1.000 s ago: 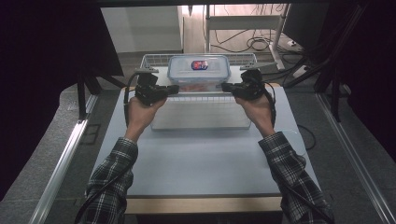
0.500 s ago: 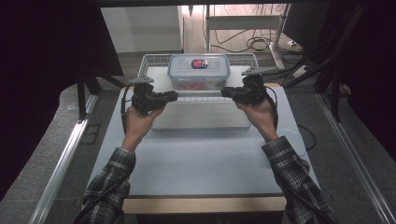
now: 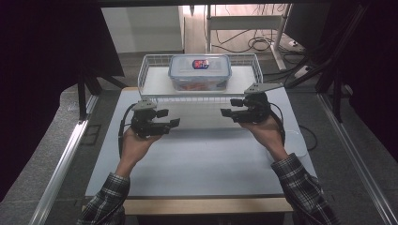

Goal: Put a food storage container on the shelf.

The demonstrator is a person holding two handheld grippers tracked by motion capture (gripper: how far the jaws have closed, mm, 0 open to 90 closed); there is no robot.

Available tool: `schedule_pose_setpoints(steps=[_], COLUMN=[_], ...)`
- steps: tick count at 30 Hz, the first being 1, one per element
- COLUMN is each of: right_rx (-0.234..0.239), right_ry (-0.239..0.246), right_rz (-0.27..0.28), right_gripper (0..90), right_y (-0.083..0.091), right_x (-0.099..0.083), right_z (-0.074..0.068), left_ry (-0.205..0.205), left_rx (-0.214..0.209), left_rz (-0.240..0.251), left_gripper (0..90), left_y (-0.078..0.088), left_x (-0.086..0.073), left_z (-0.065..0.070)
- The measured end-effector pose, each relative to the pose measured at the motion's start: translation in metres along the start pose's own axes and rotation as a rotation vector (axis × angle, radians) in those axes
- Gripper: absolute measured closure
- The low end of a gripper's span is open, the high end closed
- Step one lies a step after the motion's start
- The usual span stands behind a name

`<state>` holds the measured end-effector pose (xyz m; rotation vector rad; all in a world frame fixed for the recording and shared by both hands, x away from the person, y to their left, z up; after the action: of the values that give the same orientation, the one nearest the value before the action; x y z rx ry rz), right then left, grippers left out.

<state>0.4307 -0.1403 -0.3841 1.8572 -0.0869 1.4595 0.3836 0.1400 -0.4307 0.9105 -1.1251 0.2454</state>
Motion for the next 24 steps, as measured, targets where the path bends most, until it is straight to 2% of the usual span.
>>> schedule_pose_setpoints(steps=[1,3,5,6,9,11,14,15,16,20,22,24], right_rx=[-0.003,-0.009,-0.013,-0.025,-0.02,-0.027,-0.046,-0.046,-0.05,-0.054,-0.064,-0.045], right_ry=[0.006,0.022,0.026,0.03,0.013,0.004,0.004,0.004,-0.008,-0.015,-0.012,-0.034], right_rz=[-0.006,-0.015,-0.016,-0.013,-0.003,0.0,0.01,0.01,0.019,0.02,0.016,0.02], right_gripper=[35.9,33.0,31.2,28.1,23.7,20.8,17.1,17.1,14.2,8.4,5.9,4.6], right_y=[0.001,0.004,0.005,0.009,0.014,0.017,0.022,0.022,0.025,0.027,0.029,0.03], right_x=[-0.003,-0.011,-0.014,-0.021,-0.031,-0.038,-0.047,-0.047,-0.055,-0.066,-0.072,-0.079], right_z=[-0.001,-0.004,-0.004,-0.005,-0.005,-0.005,-0.004,-0.004,-0.003,-0.001,-0.001,-0.002], left_ry=[0.0,-0.003,-0.006,-0.008,-0.002,0.018,0.029,0.029,0.03,0.03,0.029,0.019], left_rx=[0.0,0.002,0.008,0.007,0.009,-0.004,-0.043,-0.043,-0.054,-0.027,-0.029,-0.026], left_rz=[0.0,-0.011,-0.013,-0.017,-0.01,-0.002,-0.002,-0.002,-0.008,-0.037,-0.038,-0.04], left_gripper=[29.6,26.9,23.7,22.5,19.1,16.5,11.2,10.6,9.3,6.2,4.7,3.8], left_y=[0.0,0.003,0.003,0.004,0.005,0.005,0.005,0.005,0.005,0.004,0.004,0.003], left_x=[0.0,-0.012,-0.017,-0.024,-0.03,-0.04,-0.048,-0.048,-0.055,-0.068,-0.073,-0.078], left_z=[0.0,0.005,0.007,0.01,0.011,0.013,0.016,0.016,0.017,0.019,0.02,0.022])
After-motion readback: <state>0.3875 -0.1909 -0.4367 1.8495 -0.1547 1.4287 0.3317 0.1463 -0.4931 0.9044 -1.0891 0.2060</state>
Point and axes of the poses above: each handheld gripper's, and its own axes: y roughly backward along the jaws, x roughly out of its top, z roughly to its right, the point moved 5 cm from there along -y, roughly forward along the jaws, and after that the axes turned 2 degrees about -z, right-handed, at the moved point
